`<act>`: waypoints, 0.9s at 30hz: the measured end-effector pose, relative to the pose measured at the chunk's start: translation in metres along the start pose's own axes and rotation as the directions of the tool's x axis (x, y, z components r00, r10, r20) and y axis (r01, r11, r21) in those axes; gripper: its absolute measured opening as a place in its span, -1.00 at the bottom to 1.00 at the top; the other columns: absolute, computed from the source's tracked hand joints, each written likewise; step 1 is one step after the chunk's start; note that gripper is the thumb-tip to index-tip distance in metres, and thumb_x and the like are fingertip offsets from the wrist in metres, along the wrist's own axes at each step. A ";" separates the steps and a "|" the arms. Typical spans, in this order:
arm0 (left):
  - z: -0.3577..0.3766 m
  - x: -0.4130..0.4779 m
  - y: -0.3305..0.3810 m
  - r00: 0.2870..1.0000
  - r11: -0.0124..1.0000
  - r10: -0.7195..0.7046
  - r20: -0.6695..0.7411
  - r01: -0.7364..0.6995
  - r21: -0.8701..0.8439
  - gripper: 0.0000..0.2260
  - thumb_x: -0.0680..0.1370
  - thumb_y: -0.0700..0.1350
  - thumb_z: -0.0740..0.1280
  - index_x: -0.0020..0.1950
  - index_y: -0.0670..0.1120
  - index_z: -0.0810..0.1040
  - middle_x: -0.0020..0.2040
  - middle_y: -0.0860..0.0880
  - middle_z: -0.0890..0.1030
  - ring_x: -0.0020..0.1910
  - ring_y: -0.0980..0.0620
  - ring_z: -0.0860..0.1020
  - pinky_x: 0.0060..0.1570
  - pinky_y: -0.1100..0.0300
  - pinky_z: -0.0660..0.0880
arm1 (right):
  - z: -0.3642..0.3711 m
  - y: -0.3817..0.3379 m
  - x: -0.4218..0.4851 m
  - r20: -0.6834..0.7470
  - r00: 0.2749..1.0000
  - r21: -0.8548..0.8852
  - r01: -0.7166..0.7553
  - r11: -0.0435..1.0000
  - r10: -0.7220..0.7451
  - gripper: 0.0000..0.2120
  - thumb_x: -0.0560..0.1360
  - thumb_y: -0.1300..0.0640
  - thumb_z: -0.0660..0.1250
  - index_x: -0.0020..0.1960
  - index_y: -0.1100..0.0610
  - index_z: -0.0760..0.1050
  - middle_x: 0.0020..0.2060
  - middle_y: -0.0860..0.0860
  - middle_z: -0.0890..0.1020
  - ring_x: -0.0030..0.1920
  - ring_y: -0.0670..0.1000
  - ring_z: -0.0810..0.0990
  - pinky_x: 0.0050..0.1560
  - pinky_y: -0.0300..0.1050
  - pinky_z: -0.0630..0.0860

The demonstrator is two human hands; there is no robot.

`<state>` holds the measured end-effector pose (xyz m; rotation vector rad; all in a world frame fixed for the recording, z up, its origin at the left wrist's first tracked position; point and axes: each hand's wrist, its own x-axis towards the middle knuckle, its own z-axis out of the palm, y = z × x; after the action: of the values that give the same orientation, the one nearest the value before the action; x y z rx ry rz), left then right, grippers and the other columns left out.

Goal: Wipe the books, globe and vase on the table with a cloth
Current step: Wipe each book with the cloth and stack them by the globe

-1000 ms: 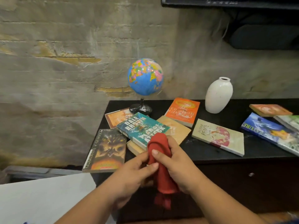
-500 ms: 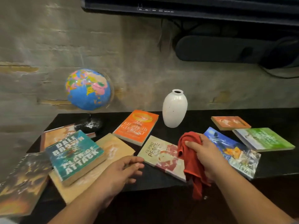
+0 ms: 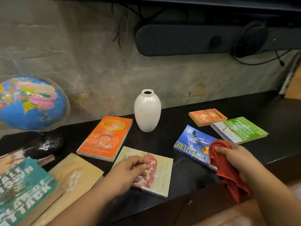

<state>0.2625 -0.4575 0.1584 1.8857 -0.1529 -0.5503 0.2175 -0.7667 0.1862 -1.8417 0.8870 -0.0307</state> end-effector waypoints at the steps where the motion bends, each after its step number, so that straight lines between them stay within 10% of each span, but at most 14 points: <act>1: 0.003 0.007 0.003 1.000 1.000 0.008 0.017 -0.009 0.027 -0.86 0.58 -0.10 0.29 0.05 0.11 0.59 0.02 0.08 0.65 -0.03 0.13 0.64 0.00 0.18 0.58 | -0.006 0.000 0.003 -0.019 1.000 -0.038 -0.001 0.999 0.000 -0.84 0.51 0.12 0.37 0.07 -0.02 0.47 -0.08 0.19 0.60 -0.13 0.28 0.62 -0.08 0.20 0.59; 14: 0.117 0.065 0.018 0.985 1.000 0.013 0.169 -0.010 -0.016 -0.89 0.59 -0.17 0.27 0.05 0.03 0.51 -0.01 -0.01 0.60 -0.14 0.19 0.58 -0.21 0.33 0.44 | -0.078 0.023 0.099 0.083 0.994 -0.534 -0.015 0.845 0.071 -0.76 0.45 0.14 0.40 0.09 0.08 0.47 -0.07 0.13 0.56 -0.06 0.17 0.57 0.07 0.07 0.56; 22: 0.201 0.074 0.010 0.992 0.985 -0.112 0.057 0.119 -0.127 -0.52 0.58 -0.17 0.28 0.48 -0.10 0.24 0.38 -0.01 0.41 0.23 0.14 0.45 0.21 0.19 0.39 | -0.095 0.042 0.130 0.305 0.952 -0.512 0.179 0.840 -0.017 -0.82 0.45 0.22 0.37 -0.04 -0.04 0.52 -0.21 0.04 0.61 -0.20 0.07 0.59 -0.26 -0.18 0.48; 27: 0.214 0.080 0.011 0.998 0.984 0.028 -0.060 -0.038 -0.172 -0.62 0.51 -0.21 0.35 0.25 0.12 0.38 0.19 0.15 0.54 0.19 0.14 0.51 0.21 0.22 0.43 | -0.099 0.050 0.125 0.480 0.877 -0.594 0.337 0.731 -0.014 -0.85 0.42 0.16 0.40 -0.02 0.02 0.60 -0.16 0.01 0.65 -0.16 -0.01 0.60 -0.18 -0.16 0.49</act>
<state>0.2401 -0.6729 0.0844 1.7251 -0.0952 -0.4716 0.2402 -0.9264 0.1453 -2.4560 0.3873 0.6533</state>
